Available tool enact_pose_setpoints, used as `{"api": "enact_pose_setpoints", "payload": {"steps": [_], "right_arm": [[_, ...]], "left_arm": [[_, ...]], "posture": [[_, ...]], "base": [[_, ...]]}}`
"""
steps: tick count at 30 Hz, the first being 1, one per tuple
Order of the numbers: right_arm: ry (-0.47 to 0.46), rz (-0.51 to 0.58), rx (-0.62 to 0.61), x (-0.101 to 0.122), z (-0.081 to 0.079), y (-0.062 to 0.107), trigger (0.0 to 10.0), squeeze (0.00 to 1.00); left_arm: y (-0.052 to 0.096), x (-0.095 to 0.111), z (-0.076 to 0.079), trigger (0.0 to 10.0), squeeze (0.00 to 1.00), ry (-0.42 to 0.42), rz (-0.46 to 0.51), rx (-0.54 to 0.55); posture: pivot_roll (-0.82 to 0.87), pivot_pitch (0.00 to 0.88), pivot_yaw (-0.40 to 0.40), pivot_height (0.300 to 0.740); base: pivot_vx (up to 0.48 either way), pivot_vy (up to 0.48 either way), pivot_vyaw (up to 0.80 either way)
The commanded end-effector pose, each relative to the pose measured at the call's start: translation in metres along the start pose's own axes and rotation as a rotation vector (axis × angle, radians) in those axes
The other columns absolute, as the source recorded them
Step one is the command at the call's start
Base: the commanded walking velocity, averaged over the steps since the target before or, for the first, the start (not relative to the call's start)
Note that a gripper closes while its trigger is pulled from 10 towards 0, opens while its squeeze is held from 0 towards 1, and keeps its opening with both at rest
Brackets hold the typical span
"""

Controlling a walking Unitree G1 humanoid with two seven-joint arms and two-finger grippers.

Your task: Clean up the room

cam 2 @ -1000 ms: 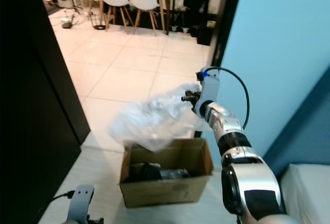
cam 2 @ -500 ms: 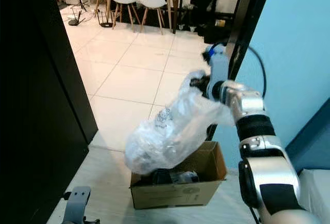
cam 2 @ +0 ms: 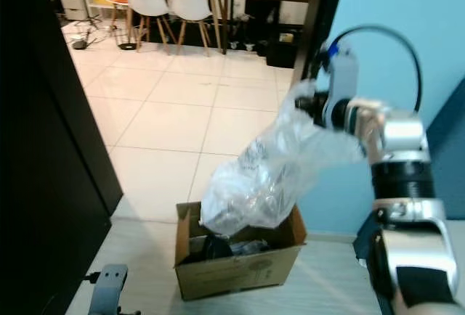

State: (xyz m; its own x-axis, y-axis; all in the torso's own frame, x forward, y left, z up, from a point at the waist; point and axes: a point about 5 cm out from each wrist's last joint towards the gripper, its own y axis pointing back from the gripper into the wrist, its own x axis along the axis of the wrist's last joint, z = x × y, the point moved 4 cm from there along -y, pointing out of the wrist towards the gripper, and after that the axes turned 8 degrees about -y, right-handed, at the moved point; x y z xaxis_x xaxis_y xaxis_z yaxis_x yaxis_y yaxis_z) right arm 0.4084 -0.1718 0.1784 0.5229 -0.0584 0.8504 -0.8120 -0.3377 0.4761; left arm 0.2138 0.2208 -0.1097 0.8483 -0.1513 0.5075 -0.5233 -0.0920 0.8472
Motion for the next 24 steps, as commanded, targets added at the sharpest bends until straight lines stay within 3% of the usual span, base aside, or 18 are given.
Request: {"api": "enact_pose_setpoints", "payload": {"steps": [1, 3, 5, 8, 14, 19, 20, 24], "right_arm": [[-0.054, 0.009, -0.062, -0.013, 0.006, -0.012, 10.0, 0.0], [-0.067, 0.02, -0.095, -0.021, 0.008, -0.019, 10.0, 0.0], [-0.155, 0.055, -0.13, -0.036, 0.007, -0.03, 10.0, 0.0], [-0.192, 0.061, -0.172, -0.047, 0.007, -0.034, 10.0, 0.0], [-0.371, 0.024, -0.183, -0.072, -0.01, -0.046, 10.0, 0.0], [-0.368, -0.068, -0.119, -0.09, -0.03, -0.054, 10.0, 0.0], [-0.335, -0.108, -0.063, -0.098, -0.043, -0.057, 10.0, 0.0], [-0.328, -0.115, -0.026, -0.103, -0.056, -0.062, 10.0, 0.0]], "left_arm": [[0.0, -0.004, -0.001, 10.0, 0.0, -0.01, -0.012, -0.004], [0.0, -0.004, -0.001, 10.0, 0.0, -0.01, -0.01, -0.005], [0.001, -0.004, -0.002, 10.0, 0.0, -0.012, -0.009, -0.003], [0.001, -0.004, -0.002, 10.0, 0.0, -0.016, -0.011, -0.001], [0.001, -0.006, -0.003, 10.0, 0.0, -0.023, -0.019, 0.004], [0.001, -0.006, -0.003, 10.0, 0.0, -0.025, -0.02, 0.002], [0.001, -0.006, -0.002, 10.0, 0.0, -0.026, -0.02, 0.0], [0.001, -0.006, -0.002, 10.0, 0.0, -0.029, -0.019, -0.001]], "posture": [[-0.02, 0.0, -0.062, 0.74], [-0.02, 0.0, -0.062, 0.74], [-0.02, 0.0, -0.06, 0.74], [-0.02, 0.0, -0.06, 0.74], [-0.02, 0.0, -0.058, 0.735], [-0.02, 0.0, -0.059, 0.72], [-0.02, 0.0, -0.06, 0.71], [-0.03, 0.0, -0.061, 0.695]], "base": [[0.0, 0.0, 0.0], [0.0, 0.0, 0.0], [0.0, 0.0, 0.0], [0.0, 0.0, 0.0], [0.0, 0.0, 0.0], [0.0, 0.0, 0.0], [0.0, 0.0, 0.0], [0.0, 0.0, 0.0]]}}
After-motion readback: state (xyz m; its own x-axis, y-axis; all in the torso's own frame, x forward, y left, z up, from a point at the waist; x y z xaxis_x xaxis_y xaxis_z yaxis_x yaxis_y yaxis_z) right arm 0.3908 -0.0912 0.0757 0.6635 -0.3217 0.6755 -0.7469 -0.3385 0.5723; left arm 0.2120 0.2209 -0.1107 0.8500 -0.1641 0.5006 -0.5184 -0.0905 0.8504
